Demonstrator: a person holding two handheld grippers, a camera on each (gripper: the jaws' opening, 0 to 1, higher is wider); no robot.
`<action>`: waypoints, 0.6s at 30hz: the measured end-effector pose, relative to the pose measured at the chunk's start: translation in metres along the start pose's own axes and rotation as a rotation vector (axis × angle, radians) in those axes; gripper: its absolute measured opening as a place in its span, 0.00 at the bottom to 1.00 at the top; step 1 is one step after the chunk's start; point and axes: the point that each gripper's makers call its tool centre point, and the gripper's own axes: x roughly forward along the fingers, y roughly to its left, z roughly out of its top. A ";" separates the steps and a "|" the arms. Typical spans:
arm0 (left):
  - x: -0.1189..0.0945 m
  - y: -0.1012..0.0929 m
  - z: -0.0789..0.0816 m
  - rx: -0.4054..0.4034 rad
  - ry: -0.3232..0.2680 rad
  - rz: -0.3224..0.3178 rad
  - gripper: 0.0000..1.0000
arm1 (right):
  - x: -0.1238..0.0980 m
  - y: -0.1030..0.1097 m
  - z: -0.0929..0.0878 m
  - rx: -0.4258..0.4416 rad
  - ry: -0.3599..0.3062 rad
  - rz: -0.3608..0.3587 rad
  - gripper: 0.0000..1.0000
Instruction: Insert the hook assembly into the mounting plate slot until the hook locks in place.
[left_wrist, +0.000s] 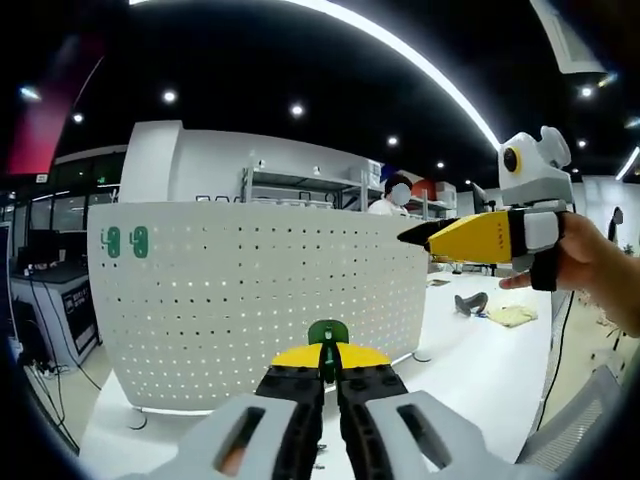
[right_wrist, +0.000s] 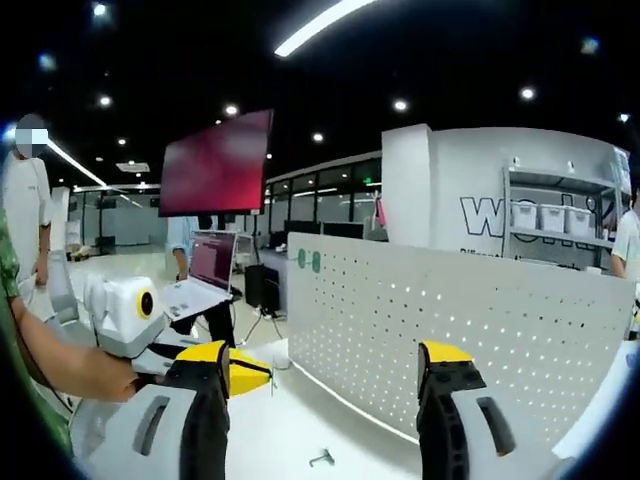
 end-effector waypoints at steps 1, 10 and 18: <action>0.000 0.002 0.001 0.000 -0.002 0.004 0.03 | -0.002 -0.001 0.001 0.004 -0.004 -0.003 0.79; -0.001 0.019 0.009 0.002 -0.020 0.042 0.03 | -0.012 -0.006 0.007 0.019 -0.021 -0.023 0.78; -0.001 0.051 0.027 0.010 -0.053 0.106 0.03 | -0.012 -0.006 0.007 0.030 -0.021 -0.019 0.77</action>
